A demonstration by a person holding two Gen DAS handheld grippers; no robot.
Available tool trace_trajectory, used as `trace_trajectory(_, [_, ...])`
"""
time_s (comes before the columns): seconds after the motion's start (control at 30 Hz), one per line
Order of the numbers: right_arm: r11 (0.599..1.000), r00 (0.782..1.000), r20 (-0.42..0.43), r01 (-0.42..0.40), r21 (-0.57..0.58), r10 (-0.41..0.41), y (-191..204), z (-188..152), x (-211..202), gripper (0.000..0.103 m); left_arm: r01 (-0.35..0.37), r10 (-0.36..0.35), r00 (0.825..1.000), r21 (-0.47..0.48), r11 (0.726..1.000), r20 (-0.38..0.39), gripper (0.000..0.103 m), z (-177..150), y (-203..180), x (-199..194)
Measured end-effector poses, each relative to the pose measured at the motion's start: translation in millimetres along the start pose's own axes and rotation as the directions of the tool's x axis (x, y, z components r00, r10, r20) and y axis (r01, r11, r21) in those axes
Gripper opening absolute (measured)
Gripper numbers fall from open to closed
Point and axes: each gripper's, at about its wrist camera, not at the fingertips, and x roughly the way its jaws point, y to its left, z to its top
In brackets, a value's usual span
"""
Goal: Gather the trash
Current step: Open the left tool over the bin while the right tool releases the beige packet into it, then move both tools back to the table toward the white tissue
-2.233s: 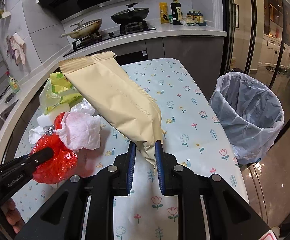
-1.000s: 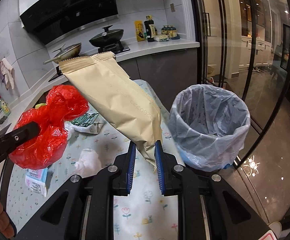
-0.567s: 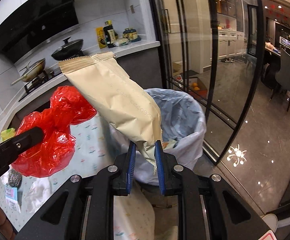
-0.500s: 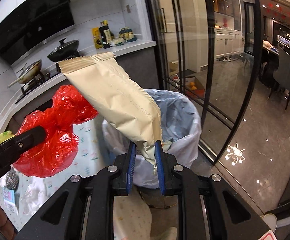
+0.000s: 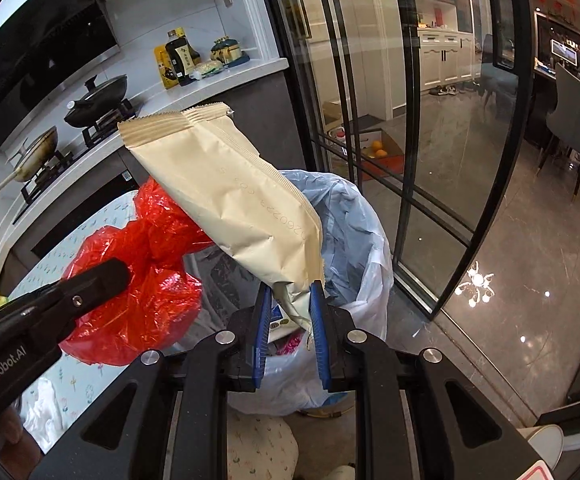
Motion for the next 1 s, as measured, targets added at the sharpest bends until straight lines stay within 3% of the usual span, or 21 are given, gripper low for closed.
trace_trajectory(0.13, [1.0, 1.0, -0.015, -0.016, 0.01, 0.016, -0.1, 7.6, 17.9, 0.023, -0.016, 0.016, 1.0, -0.006, 1.0, -0.018, 0.02, 6.0, 0.4, 13.8])
trace_trajectory(0.27, [0.998, 0.999, -0.03, -0.041, 0.045, 0.043, -3.0, 11.7, 28.4, 0.027, -0.049, 0.049, 0.999, -0.03, 0.998, -0.013, 0.05, 9.3, 5.4, 18.9])
trace_trajectory(0.3, [0.998, 0.999, -0.025, -0.038, 0.046, 0.039, -2.3, 11.7, 28.2, 0.029, -0.055, 0.054, 0.998, -0.037, 0.998, -0.008, 0.052, 9.5, 7.3, 18.2])
trace_trajectory(0.67, [0.999, 1.0, -0.005, -0.031, 0.037, 0.031, 5.7, 7.0, 10.5, 0.035, -0.088, 0.09, 0.996, -0.074, 0.993, 0.019, 0.058, 5.8, 34.8, -5.1])
trace_trajectory(1.0, [0.999, 0.999, 0.028, -0.041, -0.027, 0.042, 37.9, -18.2, -41.3, 0.043, -0.107, 0.113, 0.992, -0.11, 0.988, 0.053, 0.065, -16.4, 55.2, -55.9])
